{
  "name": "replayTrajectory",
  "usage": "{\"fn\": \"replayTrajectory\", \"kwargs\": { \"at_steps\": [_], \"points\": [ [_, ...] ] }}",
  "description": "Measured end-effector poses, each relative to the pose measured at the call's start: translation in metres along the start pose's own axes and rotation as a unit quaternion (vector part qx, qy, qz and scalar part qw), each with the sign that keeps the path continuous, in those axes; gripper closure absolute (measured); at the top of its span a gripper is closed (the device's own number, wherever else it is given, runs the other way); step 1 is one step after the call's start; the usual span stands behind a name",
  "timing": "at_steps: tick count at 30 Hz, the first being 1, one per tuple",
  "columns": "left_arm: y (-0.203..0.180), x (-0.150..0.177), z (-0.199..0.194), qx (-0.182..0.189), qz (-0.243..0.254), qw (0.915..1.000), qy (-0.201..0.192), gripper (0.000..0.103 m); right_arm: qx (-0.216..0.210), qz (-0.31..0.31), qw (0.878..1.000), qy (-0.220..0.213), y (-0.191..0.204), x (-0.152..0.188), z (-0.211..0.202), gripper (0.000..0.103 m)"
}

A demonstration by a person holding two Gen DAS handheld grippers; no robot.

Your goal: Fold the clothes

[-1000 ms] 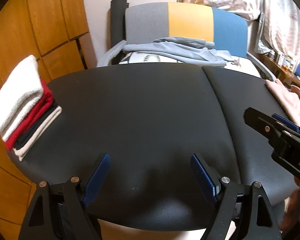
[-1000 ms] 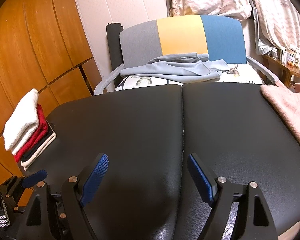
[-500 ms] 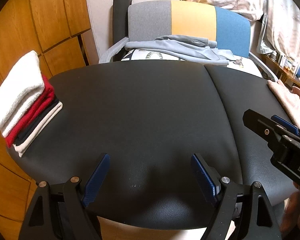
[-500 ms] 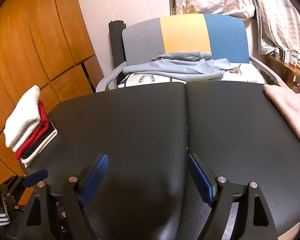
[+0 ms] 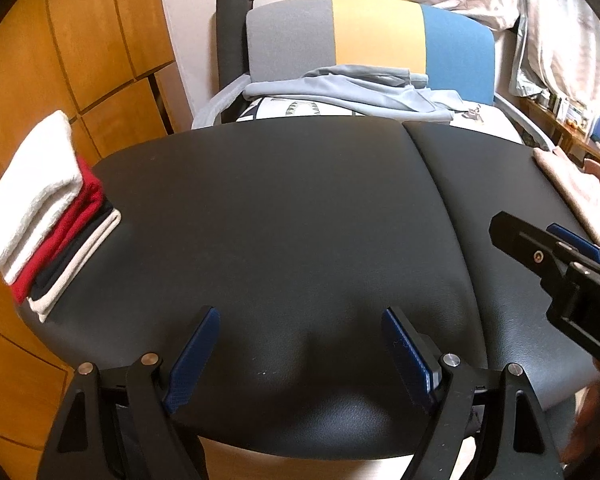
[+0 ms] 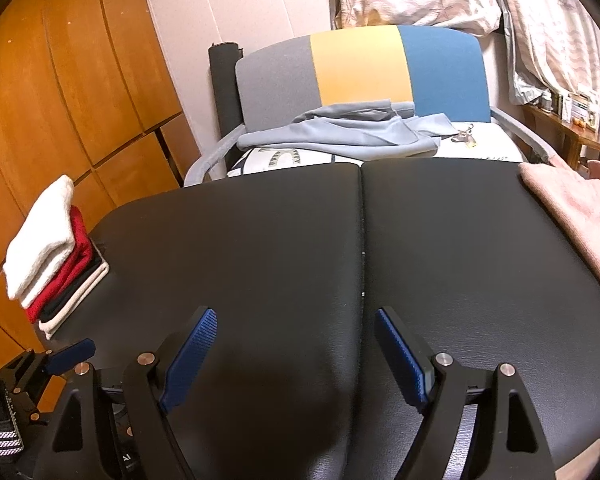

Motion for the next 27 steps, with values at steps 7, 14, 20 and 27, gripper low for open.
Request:
{"fn": "replayTrajectory", "kwargs": {
  "at_steps": [7, 14, 20, 27],
  "points": [
    [-0.016, -0.003, 0.012, 0.005, 0.023, 0.9997, 0.002, 0.019, 0.021, 0.007, 1.0, -0.002, -0.016, 0.001, -0.002, 0.02],
    [-0.038, -0.013, 0.026, 0.025, 0.052, 0.9983, 0.002, 0.018, 0.059, 0.013, 0.998, -0.003, -0.038, -0.002, -0.007, 0.02],
    [-0.053, -0.021, 0.037, 0.033, 0.071, 0.9968, 0.009, 0.018, 0.096, 0.026, 0.995, 0.012, -0.063, 0.0, -0.007, 0.02],
    [-0.076, -0.029, 0.042, 0.05, 0.071, 0.996, 0.021, 0.017, 0.134, 0.009, 0.991, 0.003, -0.095, 0.002, -0.017, 0.019]
  ]
}}
Point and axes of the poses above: each gripper's, at about its wrist camera, not at the fingertips, and z roughly the way its jaws point, y to its left, x to its underside, the point moved 2 cm from there along z, roughly the way its jaws point, and after that the axes turned 13 degrees about -y, right-handed, at the moved point
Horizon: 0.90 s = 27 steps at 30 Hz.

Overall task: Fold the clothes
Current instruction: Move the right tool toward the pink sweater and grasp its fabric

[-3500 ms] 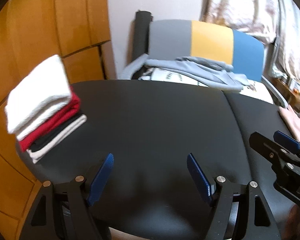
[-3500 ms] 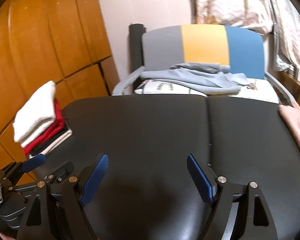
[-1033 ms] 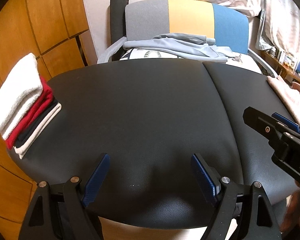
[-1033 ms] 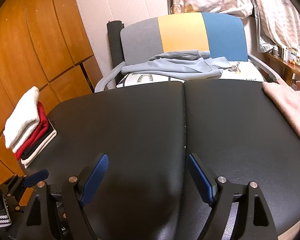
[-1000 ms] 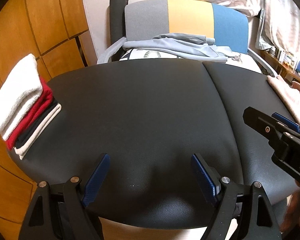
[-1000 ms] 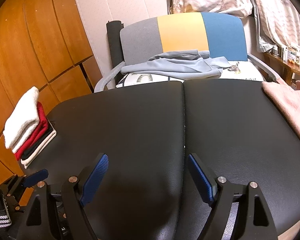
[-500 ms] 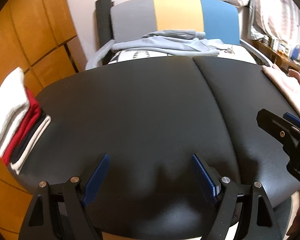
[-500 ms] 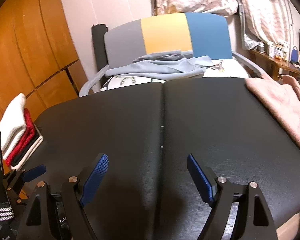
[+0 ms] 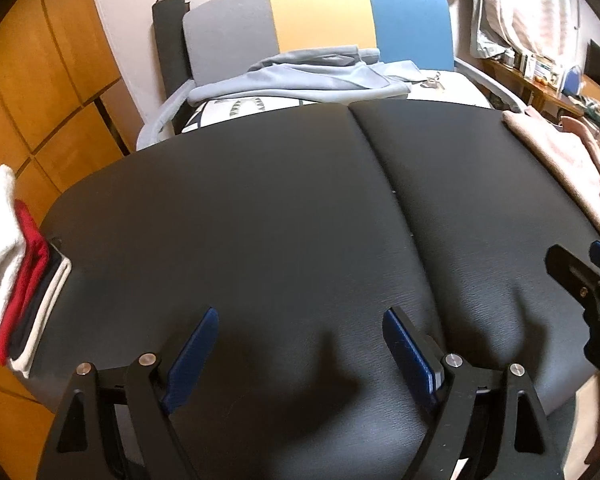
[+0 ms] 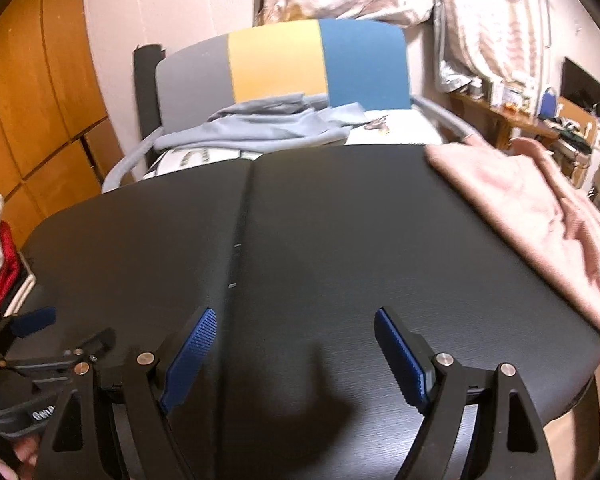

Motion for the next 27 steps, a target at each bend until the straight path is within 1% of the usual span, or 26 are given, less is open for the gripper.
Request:
{"fn": "replayTrajectory", "kwargs": {
  "at_steps": [5, 9, 15, 20, 23, 26, 27],
  "points": [
    [-0.032, 0.0, 0.006, 0.018, 0.028, 0.9994, 0.002, 0.015, 0.02, 0.036, 0.999, 0.002, -0.039, 0.005, -0.002, 0.019],
    [-0.062, 0.004, 0.013, 0.041, 0.051, 0.9977, 0.016, 0.015, 0.045, 0.048, 0.998, 0.005, -0.071, 0.013, -0.006, 0.019],
    [-0.099, 0.009, 0.021, 0.072, 0.083, 0.9935, 0.03, 0.015, 0.071, 0.063, 0.995, 0.03, -0.129, 0.026, 0.0, 0.019],
    [-0.129, -0.001, 0.026, 0.088, 0.12, 0.9885, 0.024, 0.015, 0.124, 0.086, 0.988, 0.03, -0.206, 0.014, 0.007, 0.019],
    [-0.146, -0.01, 0.03, 0.093, 0.133, 0.9866, 0.017, 0.015, 0.169, 0.107, 0.98, 0.023, -0.251, -0.001, 0.011, 0.019],
    [-0.163, -0.016, 0.032, 0.094, 0.141, 0.9855, 0.017, 0.015, 0.226, 0.099, 0.969, 0.025, -0.29, -0.013, 0.015, 0.019],
    [-0.169, -0.018, 0.034, 0.093, 0.144, 0.985, 0.017, 0.015, 0.237, 0.098, 0.966, 0.028, -0.3, -0.014, 0.017, 0.019]
  ]
}}
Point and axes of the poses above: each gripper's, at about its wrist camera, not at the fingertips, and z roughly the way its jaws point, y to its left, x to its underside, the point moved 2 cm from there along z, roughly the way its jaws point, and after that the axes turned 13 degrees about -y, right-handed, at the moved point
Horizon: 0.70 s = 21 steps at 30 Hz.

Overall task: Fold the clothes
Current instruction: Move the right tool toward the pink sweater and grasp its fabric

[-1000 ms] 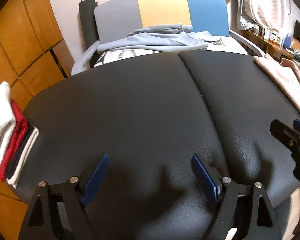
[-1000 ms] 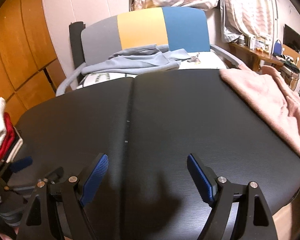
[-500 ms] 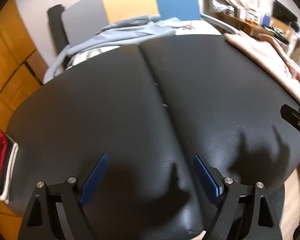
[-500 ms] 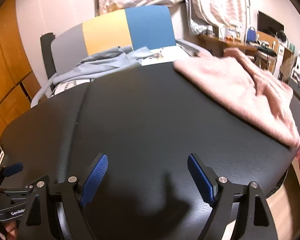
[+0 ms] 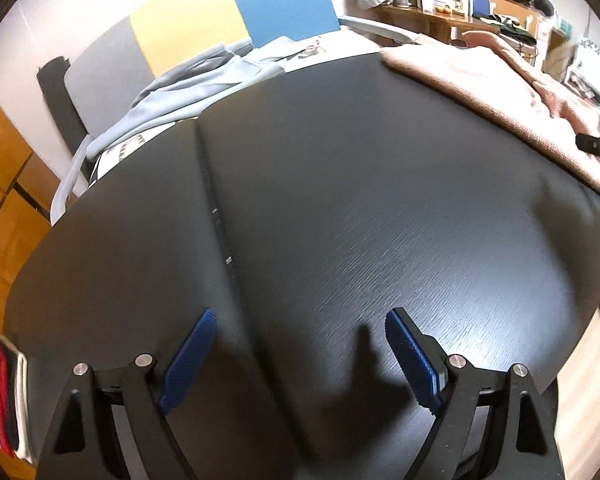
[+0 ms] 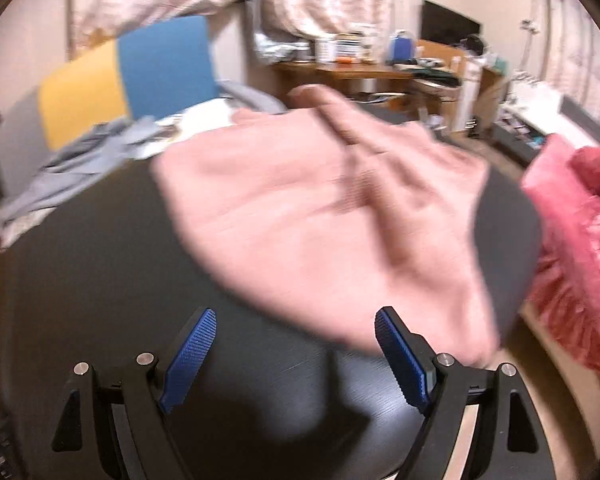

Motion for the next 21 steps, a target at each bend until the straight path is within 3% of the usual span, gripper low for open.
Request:
{"fn": "replayTrajectory", "kwargs": {
  "at_steps": [7, 11, 17, 19, 21],
  "points": [
    [-0.024, -0.013, 0.01, 0.005, 0.025, 0.9997, 0.0, 0.015, 0.028, 0.012, 0.999, 0.014, -0.036, -0.026, 0.05, 0.02],
    [-0.025, -0.009, 0.014, 0.007, 0.034, 0.9994, -0.001, 0.015, 0.083, 0.007, 0.996, -0.014, -0.051, -0.047, 0.07, 0.02],
    [-0.013, 0.0, 0.023, -0.004, 0.01, 0.9997, 0.022, 0.015, 0.098, -0.016, 0.994, 0.04, -0.059, -0.048, 0.116, 0.02],
    [-0.009, 0.001, 0.026, -0.008, 0.001, 0.9996, 0.026, 0.015, 0.083, -0.018, 0.994, 0.071, -0.059, -0.039, 0.13, 0.019],
    [-0.005, 0.003, 0.029, -0.012, -0.008, 0.9994, 0.03, 0.015, 0.071, 0.004, 0.995, 0.074, -0.064, -0.032, 0.138, 0.016]
  ]
}}
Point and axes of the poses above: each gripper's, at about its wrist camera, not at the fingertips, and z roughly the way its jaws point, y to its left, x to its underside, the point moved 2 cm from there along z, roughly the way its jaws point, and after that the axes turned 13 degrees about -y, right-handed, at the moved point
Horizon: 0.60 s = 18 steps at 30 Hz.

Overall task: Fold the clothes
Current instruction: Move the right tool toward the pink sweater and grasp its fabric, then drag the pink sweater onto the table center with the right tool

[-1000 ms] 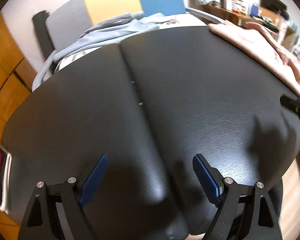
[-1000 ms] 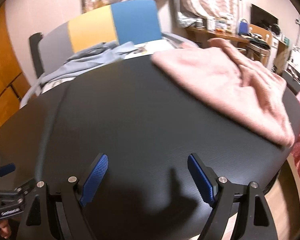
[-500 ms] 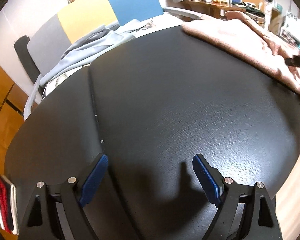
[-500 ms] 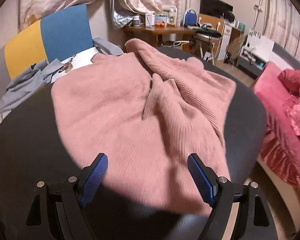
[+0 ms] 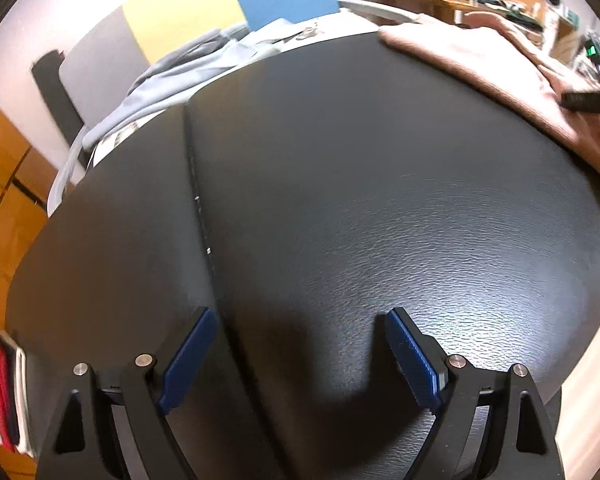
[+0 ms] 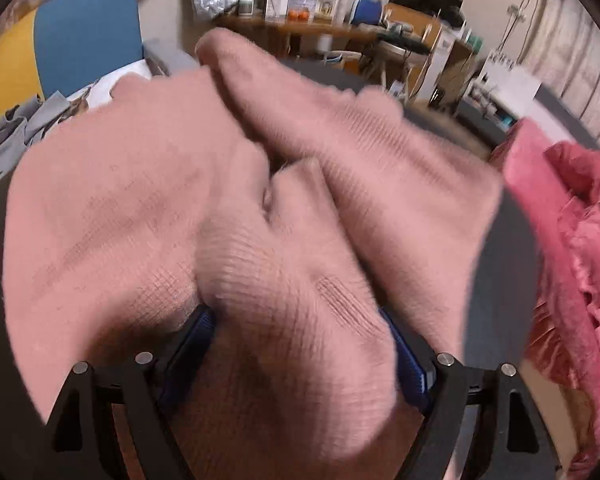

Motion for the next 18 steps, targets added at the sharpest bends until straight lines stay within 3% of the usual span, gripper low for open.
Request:
{"fn": "replayTrajectory", "kwargs": {
  "at_steps": [5, 8, 10, 12, 18],
  "points": [
    [0.01, 0.009, 0.003, 0.003, -0.024, 0.9997, 0.007, 0.012, -0.008, 0.016, 1.0, -0.004, -0.006, 0.005, 0.001, 0.012],
    [0.012, 0.013, 0.001, 0.006, -0.035, 0.9993, 0.007, 0.012, -0.019, 0.013, 1.0, -0.006, -0.006, 0.007, -0.001, 0.026],
    [0.014, 0.016, 0.0, 0.006, -0.038, 0.9992, 0.007, 0.012, -0.027, 0.008, 1.0, -0.013, -0.001, 0.007, -0.007, 0.05],
    [0.016, 0.018, -0.003, 0.007, -0.041, 0.9991, 0.003, 0.012, -0.036, 0.006, 0.999, -0.016, 0.007, 0.005, -0.013, 0.067],
    [0.022, 0.023, -0.012, 0.002, -0.045, 0.999, -0.005, 0.012, -0.097, 0.077, 0.992, -0.028, 0.015, 0.015, -0.043, 0.075]
  ]
}}
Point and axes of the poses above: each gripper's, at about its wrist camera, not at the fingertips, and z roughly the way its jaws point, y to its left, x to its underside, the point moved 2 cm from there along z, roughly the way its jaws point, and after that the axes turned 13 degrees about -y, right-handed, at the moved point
